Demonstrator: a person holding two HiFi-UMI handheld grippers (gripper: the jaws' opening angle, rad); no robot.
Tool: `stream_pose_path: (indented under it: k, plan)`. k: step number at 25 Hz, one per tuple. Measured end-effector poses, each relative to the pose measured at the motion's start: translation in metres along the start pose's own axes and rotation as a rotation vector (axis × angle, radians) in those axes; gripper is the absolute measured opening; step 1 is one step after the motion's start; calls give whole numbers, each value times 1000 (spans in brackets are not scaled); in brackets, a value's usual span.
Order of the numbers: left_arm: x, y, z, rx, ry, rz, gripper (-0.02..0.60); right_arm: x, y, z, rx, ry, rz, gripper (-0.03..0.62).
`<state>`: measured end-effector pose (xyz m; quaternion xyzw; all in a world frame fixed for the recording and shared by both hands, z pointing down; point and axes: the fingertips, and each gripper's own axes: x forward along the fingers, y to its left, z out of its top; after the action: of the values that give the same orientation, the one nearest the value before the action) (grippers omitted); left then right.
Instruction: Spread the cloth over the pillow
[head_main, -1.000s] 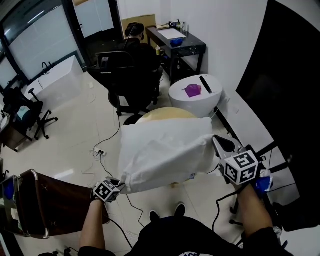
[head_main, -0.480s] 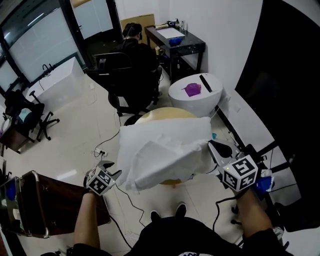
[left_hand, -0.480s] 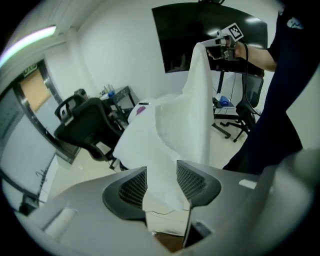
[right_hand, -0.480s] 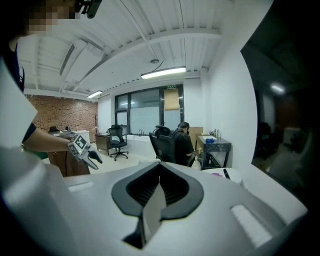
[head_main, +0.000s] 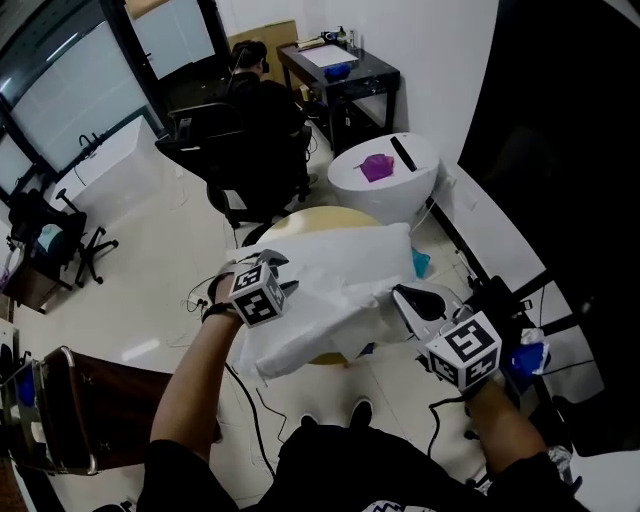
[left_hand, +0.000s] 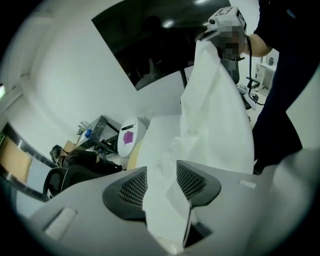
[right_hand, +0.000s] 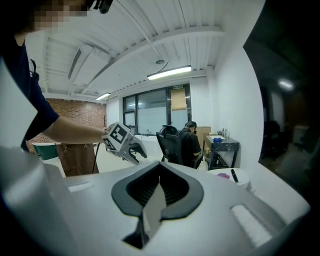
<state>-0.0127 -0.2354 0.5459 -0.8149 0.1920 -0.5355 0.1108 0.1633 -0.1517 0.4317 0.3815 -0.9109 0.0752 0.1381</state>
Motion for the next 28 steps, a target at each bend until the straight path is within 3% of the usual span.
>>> stream_pose_path:
  k: [8, 12, 16, 18, 21, 24, 28]
  plan:
    - [94, -11, 11, 222, 137, -121, 180, 1, 4, -15, 20, 14, -2, 11]
    - [123, -25, 1, 344, 175, -235, 235, 0, 0, -20, 39, 25, -37, 11]
    - [140, -34, -5, 391, 178, -275, 235, 0, -4, -25, 54, 33, -71, 11]
    - [143, -36, -5, 421, 173, -268, 206, 1, -5, -27, 69, 35, -88, 11]
    - [136, -45, -5, 463, 153, -273, 110, 2, -6, -28, 79, 35, -109, 11]
    - [129, -45, -1, 425, 86, -248, 19, 3, -8, -29, 83, 39, -124, 11]
    - [94, -40, 8, 390, 0, -195, 0, 3, -5, -26, 74, 44, -137, 11]
